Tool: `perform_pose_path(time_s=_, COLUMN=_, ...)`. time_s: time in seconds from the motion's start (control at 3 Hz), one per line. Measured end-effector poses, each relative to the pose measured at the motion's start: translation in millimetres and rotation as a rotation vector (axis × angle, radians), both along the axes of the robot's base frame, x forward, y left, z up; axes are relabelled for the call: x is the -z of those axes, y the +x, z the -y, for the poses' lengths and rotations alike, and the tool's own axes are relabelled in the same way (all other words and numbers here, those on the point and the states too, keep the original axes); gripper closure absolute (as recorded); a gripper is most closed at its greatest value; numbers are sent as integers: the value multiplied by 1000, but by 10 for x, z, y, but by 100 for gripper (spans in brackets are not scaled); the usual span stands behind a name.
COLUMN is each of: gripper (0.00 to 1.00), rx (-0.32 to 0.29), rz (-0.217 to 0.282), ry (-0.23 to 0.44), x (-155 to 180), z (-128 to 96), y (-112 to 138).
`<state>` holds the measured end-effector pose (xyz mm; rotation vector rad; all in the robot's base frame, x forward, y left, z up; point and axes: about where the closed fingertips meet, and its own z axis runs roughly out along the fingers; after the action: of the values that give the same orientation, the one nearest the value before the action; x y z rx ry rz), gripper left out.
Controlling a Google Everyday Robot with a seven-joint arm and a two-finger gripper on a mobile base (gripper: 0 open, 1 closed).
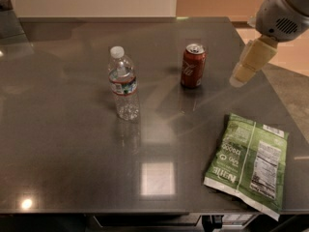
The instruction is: Move coke can near green jalapeno chip bag
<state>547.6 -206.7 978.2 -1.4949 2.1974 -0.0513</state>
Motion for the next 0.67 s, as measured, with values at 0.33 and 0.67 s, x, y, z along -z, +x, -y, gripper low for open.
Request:
perform_pose_path(time_s=0.33, gripper=0, rx=28, rz=33, ry=30, x=-5, z=-8, y=378)
perform_pose_path(time_s=0.67, gripper=0, rx=69, rz=40, ry=53, x=64, z=39, y=748)
